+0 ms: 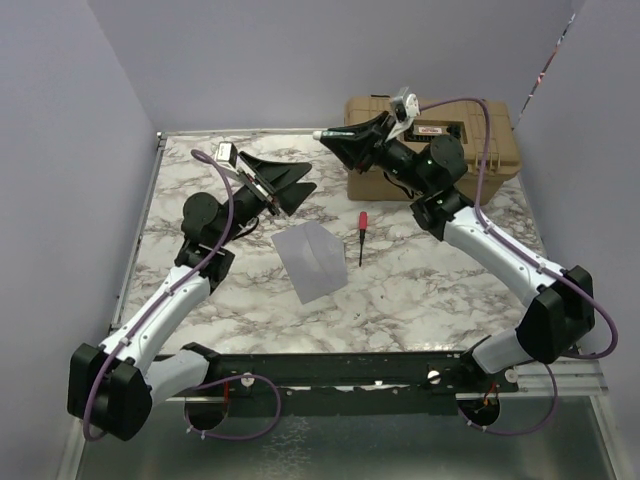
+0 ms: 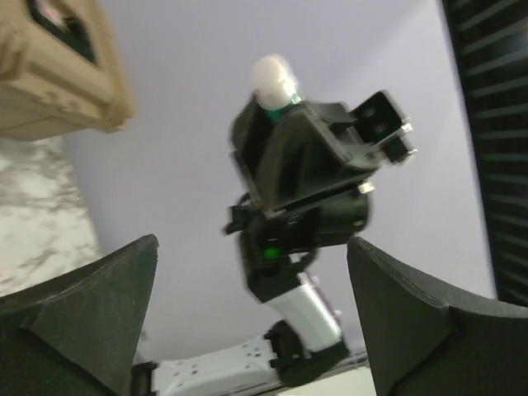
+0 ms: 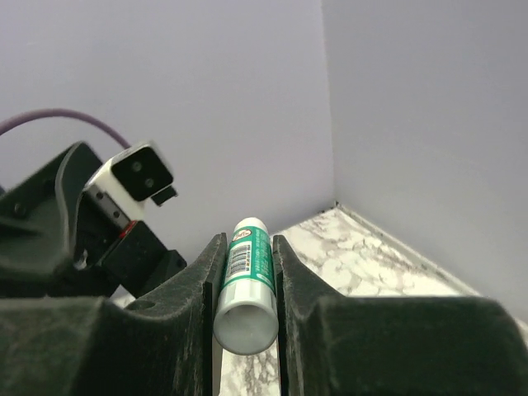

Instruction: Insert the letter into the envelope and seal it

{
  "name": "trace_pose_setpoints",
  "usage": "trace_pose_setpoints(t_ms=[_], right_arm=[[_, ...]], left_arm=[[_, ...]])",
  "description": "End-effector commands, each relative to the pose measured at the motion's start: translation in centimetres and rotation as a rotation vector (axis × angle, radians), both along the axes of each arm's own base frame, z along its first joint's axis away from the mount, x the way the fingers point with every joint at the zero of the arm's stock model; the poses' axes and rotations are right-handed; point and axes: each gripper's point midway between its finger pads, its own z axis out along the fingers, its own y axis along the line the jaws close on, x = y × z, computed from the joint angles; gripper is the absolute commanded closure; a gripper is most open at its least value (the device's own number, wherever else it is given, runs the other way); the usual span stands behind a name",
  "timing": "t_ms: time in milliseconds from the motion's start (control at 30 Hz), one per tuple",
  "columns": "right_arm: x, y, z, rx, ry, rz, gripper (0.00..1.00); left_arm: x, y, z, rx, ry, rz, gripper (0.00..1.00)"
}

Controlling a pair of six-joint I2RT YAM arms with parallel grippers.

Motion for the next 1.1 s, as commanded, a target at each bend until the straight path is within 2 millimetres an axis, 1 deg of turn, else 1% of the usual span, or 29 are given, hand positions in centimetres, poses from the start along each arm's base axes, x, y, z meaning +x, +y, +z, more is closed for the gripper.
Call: trace_pose_setpoints(t_ms=[0, 67, 100, 133, 233, 300, 367, 433, 500, 533, 600, 700, 767, 833, 900, 933, 1000, 1067], right_arm=[[3.0, -1.2, -0.3, 0.015, 0.261, -0.163, 1.00], [4.1, -1.6, -1.4, -0.006, 0.366, -0.219, 1.00], [4.3, -1.6, -2.0, -0.019, 0.406, -0.232, 1.00], [4.4, -1.6, -2.5, -0.027, 0.439, -0.237, 1.00], [4.4, -1.4, -4.4, -0.067, 0.543, -0.236, 1.00], [4.2, -1.3, -6.7, -0.135, 0.638, -0.243, 1.00], [3.8, -1.2, -8.8, -0.192, 0.695, -0.248, 1.00], [3.0, -0.8, -11.1, -0.248, 0.720, -0.267, 1.00], [2.0, 0.0, -13.8, -0.331, 0.739, -0.297, 0.99], [1.4, 0.5, -15.0, -0.371, 0.747, -0.312, 1.00], [0.2, 1.4, -17.7, -0.438, 0.753, -0.334, 1.00], [-1.3, 2.0, -21.4, -0.522, 0.757, -0.360, 1.00], [-2.2, 2.6, -23.7, -0.586, 0.749, -0.354, 1.00], [-3.1, 3.3, -25.7, -0.655, 0.725, -0.340, 1.00], [-3.4, 3.9, -27.4, -0.706, 0.709, -0.344, 1.00], [-3.4, 4.0, -28.3, -0.723, 0.714, -0.348, 1.00], [-3.0, 4.0, -29.8, -0.750, 0.724, -0.376, 1.00], [-2.5, 4.0, -31.2, -0.780, 0.730, -0.399, 1.00]], left_arm=[[1.2, 0.6, -5.0, 0.370, 0.031, 0.098, 0.05], [1.7, 1.6, -6.8, 0.579, 0.010, 0.144, 0.05], [1.9, 2.2, -7.7, 0.656, 0.016, 0.168, 0.05], [2.0, 2.8, -8.0, 0.714, 0.002, 0.193, 0.05], [2.3, 4.5, -9.0, 0.821, -0.005, 0.264, 0.05], [2.6, 5.5, -9.7, 0.871, 0.006, 0.303, 0.07], [3.0, 6.4, -11.2, 0.926, 0.043, 0.337, 0.11], [3.4, 7.3, -13.2, 0.978, 0.103, 0.363, 0.16], [3.8, 7.8, -15.6, 1.019, 0.164, 0.368, 0.28], [3.9, 7.9, -16.7, 1.035, 0.187, 0.360, 0.34], [4.1, 8.1, -18.9, 1.064, 0.240, 0.342, 0.44], [4.5, 8.5, -21.7, 1.100, 0.309, 0.329, 0.59], [4.9, 8.7, -23.4, 1.115, 0.344, 0.315, 0.63], [5.3, 8.2, -24.9, 1.112, 0.364, 0.282, 0.67], [5.8, 7.4, -26.3, 1.103, 0.377, 0.236, 0.70], [6.0, 6.9, -26.9, 1.097, 0.382, 0.212, 0.73], [6.5, 6.2, -28.4, 1.091, 0.400, 0.176, 0.80], [6.8, 5.5, -30.0, 1.084, 0.416, 0.135, 0.84]])
